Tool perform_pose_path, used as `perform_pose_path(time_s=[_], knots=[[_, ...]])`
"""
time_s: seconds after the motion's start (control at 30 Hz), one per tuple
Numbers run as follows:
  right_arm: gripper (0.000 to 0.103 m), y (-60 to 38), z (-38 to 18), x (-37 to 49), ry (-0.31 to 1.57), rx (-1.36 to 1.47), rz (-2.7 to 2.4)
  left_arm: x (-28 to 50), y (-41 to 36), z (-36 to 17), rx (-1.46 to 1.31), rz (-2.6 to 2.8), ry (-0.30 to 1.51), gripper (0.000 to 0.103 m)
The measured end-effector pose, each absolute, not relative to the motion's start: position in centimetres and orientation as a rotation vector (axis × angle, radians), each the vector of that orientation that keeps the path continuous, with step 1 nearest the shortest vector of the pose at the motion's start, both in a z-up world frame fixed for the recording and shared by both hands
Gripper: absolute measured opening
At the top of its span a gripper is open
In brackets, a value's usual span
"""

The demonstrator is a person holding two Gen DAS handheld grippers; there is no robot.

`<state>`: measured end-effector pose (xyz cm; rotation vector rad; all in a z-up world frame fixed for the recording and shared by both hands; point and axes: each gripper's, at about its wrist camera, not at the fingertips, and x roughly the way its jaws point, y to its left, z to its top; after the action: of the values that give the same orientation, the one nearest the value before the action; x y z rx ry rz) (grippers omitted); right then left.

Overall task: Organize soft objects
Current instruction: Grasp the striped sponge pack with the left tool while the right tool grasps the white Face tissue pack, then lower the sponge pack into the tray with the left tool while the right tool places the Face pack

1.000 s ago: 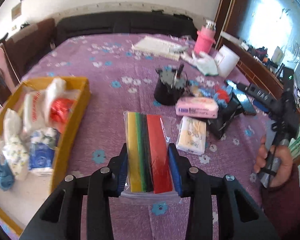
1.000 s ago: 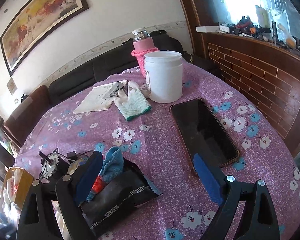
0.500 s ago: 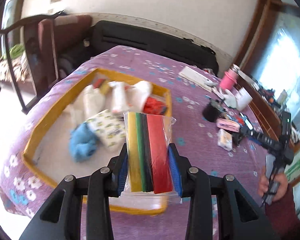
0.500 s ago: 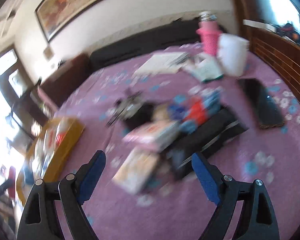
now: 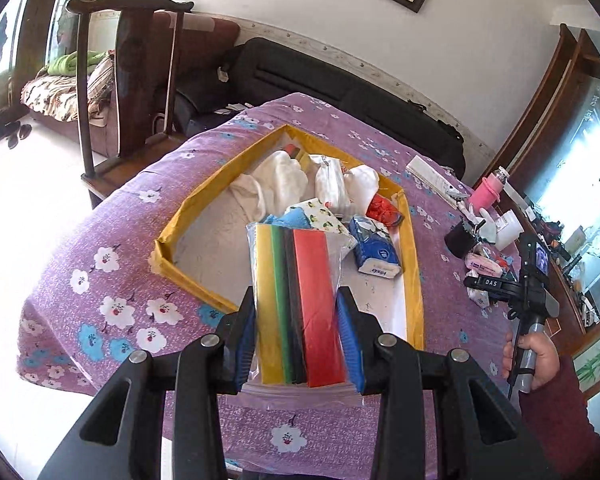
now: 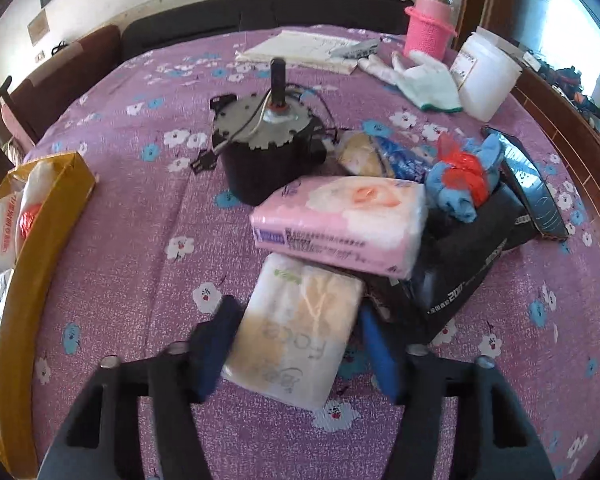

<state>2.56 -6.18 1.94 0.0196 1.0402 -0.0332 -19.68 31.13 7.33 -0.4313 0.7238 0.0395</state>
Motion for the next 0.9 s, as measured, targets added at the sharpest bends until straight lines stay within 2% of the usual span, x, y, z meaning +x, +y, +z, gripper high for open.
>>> perform_pose_path(time_s=[0.2,0.5,0.53,0.57,0.63,0.9], knots=[[0.052,-6.3,3.1,-1.5,1.037,0.090,0.081,-18.5,31.2,6.9,-0.406,0.069,0.767,0.037],[0.053,-2.3,7.2,-5.7,0.960,0.083,0.342,-11.8,32.7,5.1,-0.324,0.191,0.890,0.038],[0.053,-1.2,7.6,-6.0,0.950,0.072,0.370,-11.0,33.1,4.9,-0.321,0.205,0.898,0.041],[0.053,0.0,8.1,-6.0,0.944,0.057,0.405,-10.3,33.4,4.7,-0.314,0.219,0.909,0.049],[0.053,2.3,8.5,-6.2,0.943,0.033,0.467,-9.5,34.2,4.3,-0.330,0.240,0.922,0.058],[0.053,14.4,7.5,-6.7,0.987,-0.126,0.714,-14.5,33.7,7.4,-0.387,0.210,0.769,0.069]])
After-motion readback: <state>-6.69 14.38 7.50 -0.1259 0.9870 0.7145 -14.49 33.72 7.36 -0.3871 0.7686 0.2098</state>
